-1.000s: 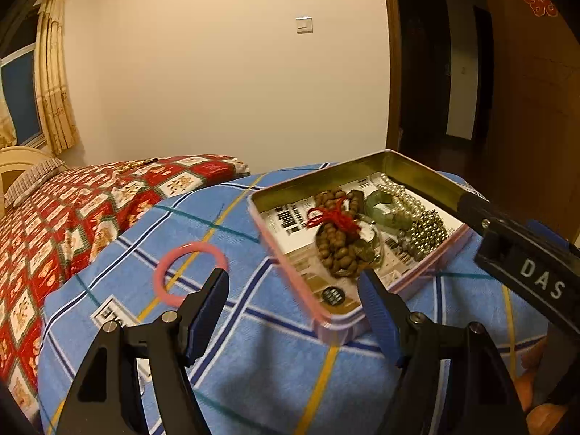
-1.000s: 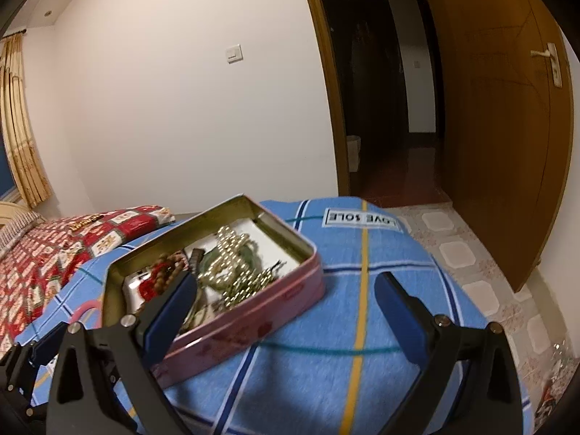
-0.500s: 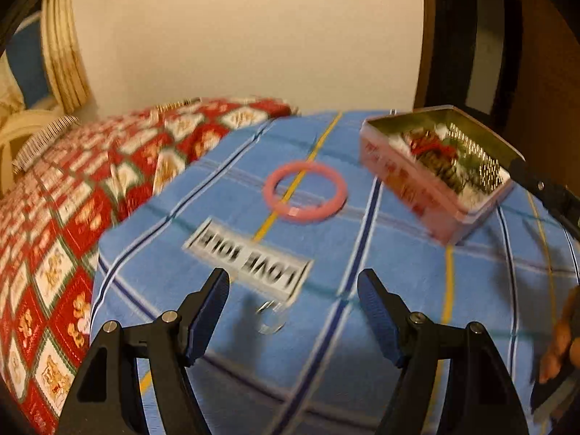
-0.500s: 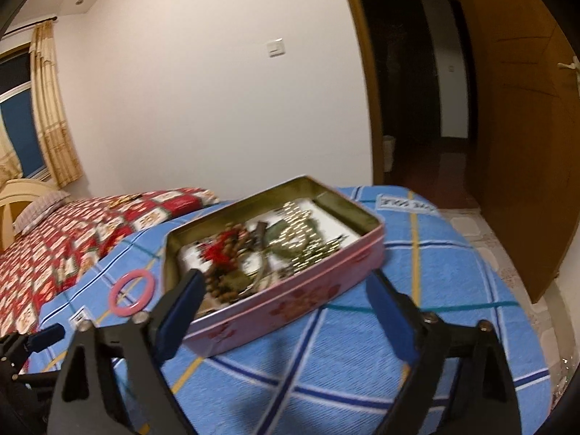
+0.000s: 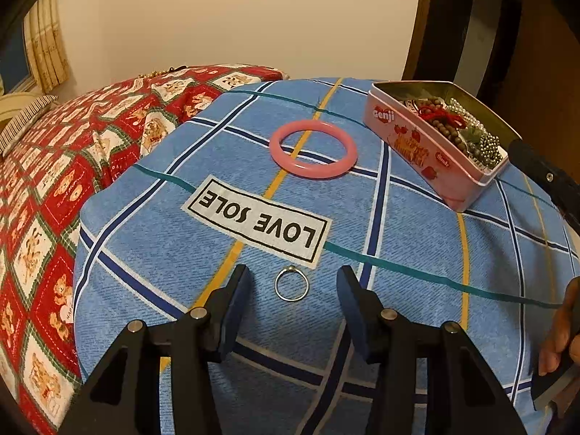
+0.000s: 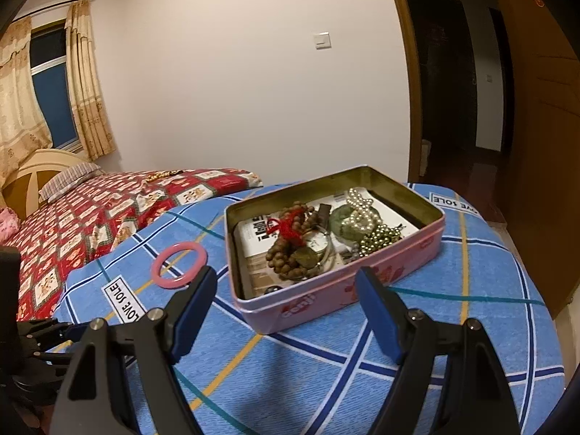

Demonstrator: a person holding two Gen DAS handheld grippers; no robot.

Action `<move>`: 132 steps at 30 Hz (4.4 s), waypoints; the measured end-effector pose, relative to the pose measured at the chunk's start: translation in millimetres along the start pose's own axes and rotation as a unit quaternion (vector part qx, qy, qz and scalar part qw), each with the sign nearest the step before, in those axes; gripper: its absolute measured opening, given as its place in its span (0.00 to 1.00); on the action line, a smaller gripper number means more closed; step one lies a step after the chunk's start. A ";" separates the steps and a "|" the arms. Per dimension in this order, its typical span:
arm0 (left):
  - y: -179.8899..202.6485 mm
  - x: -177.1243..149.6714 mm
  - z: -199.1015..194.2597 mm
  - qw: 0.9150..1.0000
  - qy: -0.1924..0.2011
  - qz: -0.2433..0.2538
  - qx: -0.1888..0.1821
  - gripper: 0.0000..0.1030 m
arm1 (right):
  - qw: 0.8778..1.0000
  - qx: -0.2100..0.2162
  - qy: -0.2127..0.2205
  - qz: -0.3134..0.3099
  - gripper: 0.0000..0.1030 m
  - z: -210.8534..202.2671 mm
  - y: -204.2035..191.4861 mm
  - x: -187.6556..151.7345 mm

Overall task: Organize jewelry
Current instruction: 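Close the left tool on the small silver ring and lift it, then grasp the pink bangle with the right tool while the left holds the ring, then carry the ring and pink bangle over the pink tin with both tools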

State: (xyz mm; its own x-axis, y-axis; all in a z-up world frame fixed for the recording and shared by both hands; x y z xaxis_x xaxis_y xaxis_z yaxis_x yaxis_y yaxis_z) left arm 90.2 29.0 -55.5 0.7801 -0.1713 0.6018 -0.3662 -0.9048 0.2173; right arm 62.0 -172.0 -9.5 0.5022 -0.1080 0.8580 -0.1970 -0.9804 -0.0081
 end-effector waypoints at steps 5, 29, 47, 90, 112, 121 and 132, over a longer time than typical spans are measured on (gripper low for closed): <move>-6.4 0.9 -2.4 1.000 0.005 -0.008 -0.005 0.29 | 1.000 0.002 0.002 -0.005 0.79 -1.3 -2.2 -0.5; -2.6 -1.0 -6.2 0.999 0.017 0.008 0.033 0.18 | 1.000 0.015 0.008 -0.023 0.79 -4.2 -10.2 -1.5; -49.4 5.3 -28.1 0.995 0.067 -0.041 0.064 0.18 | 0.989 0.091 -0.062 -0.102 0.79 16.3 -92.3 -12.6; -62.7 0.5 -37.5 0.992 0.095 -0.075 0.037 0.18 | 0.972 0.096 -0.158 -0.147 0.79 61.7 -131.3 -17.4; 10.6 -0.8 -27.0 0.995 0.084 -0.008 0.048 0.18 | 0.989 0.030 -0.077 -0.119 0.79 -7.3 -55.8 -30.4; 47.4 0.4 -23.9 0.995 0.088 0.024 0.032 0.18 | 0.995 0.002 -0.059 -0.079 0.79 -19.4 -23.1 -26.9; 86.2 1.5 -11.8 0.994 0.091 0.055 0.007 0.18 | 0.997 -0.040 -0.041 -0.043 0.79 -25.9 12.1 -20.9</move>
State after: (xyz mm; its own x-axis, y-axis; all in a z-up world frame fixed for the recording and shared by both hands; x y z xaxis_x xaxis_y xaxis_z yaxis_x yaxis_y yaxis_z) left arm 53.7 -44.7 -26.8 0.6308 -0.1981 0.7503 -0.4364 -0.8901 0.1318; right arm 27.4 -177.3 -14.2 0.5873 -0.0411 0.8083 -0.2161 -0.9704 0.1077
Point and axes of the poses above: each gripper's, at about its wrist camera, not at the fingertips, and z roughly the way its jaws point, y to its right, x to its top, the point moved 1 cm from there along z, roughly the way its jaws point, and after that the axes turned 13 degrees about -x, right-handed, at the moved point
